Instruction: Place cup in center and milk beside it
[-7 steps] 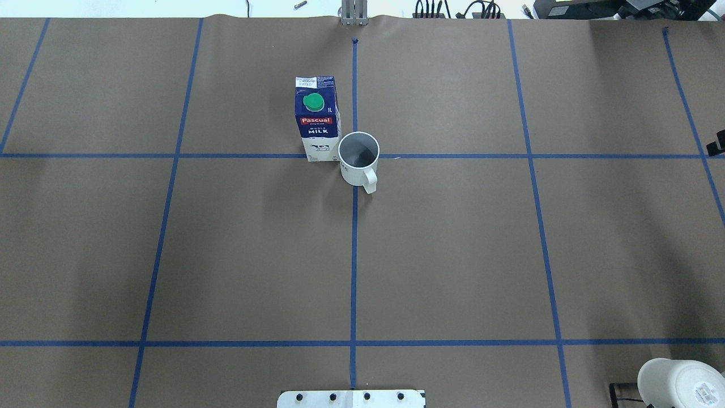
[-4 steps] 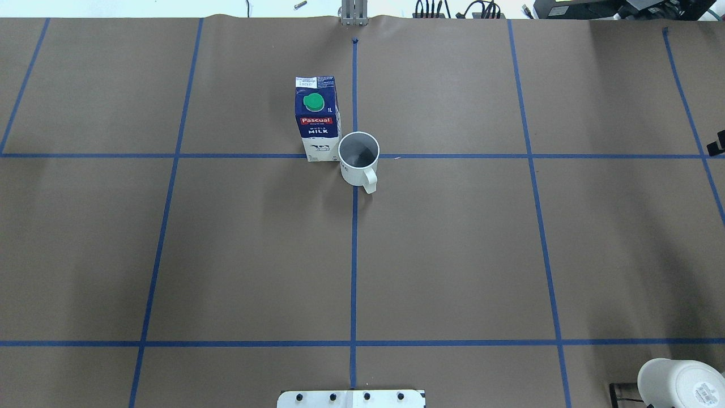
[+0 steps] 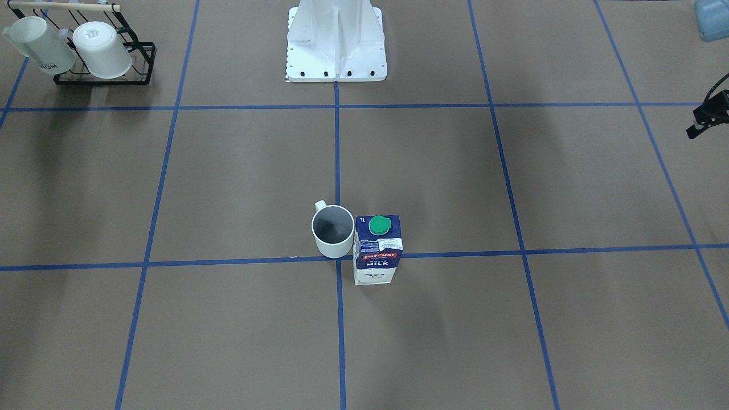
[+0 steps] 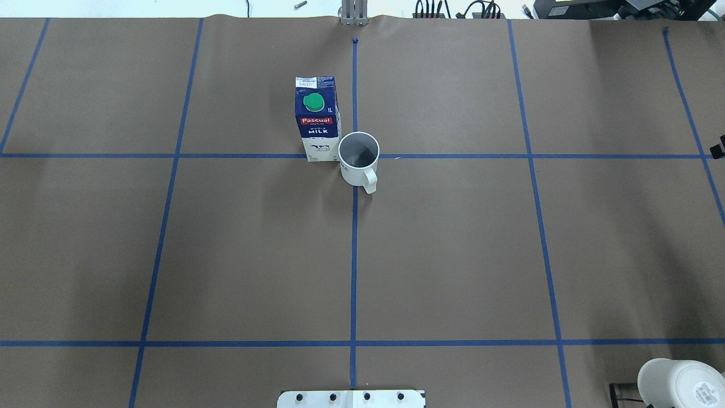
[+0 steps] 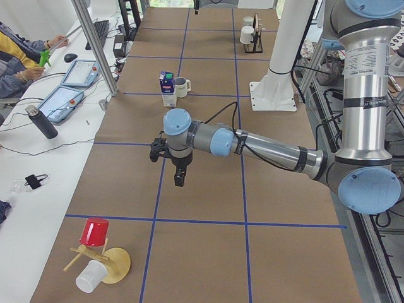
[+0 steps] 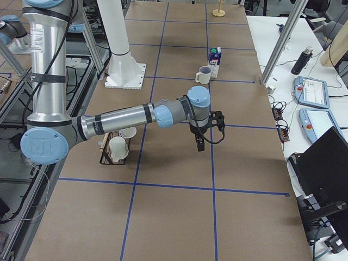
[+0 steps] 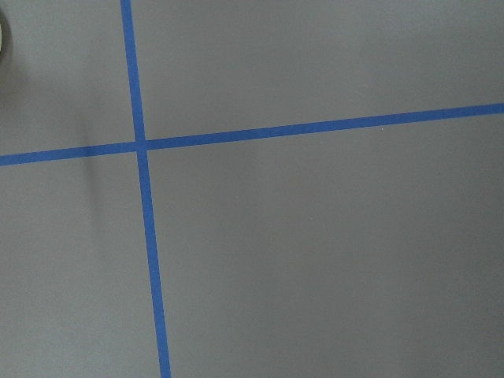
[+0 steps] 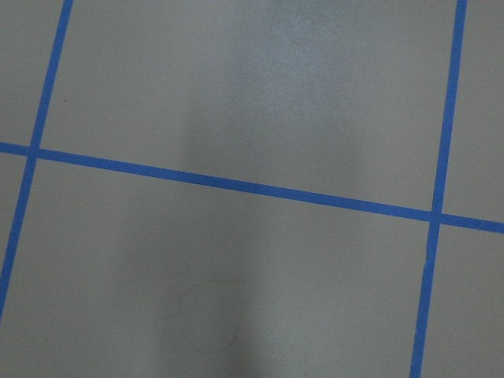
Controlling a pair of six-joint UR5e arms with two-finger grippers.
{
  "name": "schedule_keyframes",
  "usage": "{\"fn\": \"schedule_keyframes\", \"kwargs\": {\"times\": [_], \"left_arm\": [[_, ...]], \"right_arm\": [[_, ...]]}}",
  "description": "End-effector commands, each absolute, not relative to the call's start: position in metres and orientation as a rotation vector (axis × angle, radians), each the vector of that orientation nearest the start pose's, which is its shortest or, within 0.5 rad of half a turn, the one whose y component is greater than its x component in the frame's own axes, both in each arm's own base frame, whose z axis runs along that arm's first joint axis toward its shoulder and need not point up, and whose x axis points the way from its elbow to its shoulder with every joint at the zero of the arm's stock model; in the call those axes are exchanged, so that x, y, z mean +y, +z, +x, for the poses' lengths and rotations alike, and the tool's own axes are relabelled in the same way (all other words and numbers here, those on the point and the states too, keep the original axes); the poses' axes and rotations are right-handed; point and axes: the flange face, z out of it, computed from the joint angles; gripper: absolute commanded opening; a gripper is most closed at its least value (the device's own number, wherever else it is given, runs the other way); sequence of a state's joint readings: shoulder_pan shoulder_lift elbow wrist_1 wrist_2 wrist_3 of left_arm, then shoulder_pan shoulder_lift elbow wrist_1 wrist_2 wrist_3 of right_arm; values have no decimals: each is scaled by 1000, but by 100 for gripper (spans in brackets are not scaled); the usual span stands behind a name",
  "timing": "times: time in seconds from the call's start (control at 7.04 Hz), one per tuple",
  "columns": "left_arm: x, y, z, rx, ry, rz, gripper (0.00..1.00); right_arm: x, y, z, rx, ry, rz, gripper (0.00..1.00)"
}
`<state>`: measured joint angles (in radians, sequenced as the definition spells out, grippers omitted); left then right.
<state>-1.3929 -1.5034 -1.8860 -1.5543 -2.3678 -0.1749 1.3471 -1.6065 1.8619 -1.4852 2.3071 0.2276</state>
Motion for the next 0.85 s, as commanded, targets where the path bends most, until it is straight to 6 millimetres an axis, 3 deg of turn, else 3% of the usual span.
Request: {"fn": "schedule_keyframes", "kwargs": {"times": [0.0,0.71], "left_arm": [[-470,533,21,819,97,81,98],[-473,537,22,820,97,79,98]], "right_arm": [[-489,522,-43,-781,-135,155,100],[-490,521,-42,-774,-135,166,100]]}}
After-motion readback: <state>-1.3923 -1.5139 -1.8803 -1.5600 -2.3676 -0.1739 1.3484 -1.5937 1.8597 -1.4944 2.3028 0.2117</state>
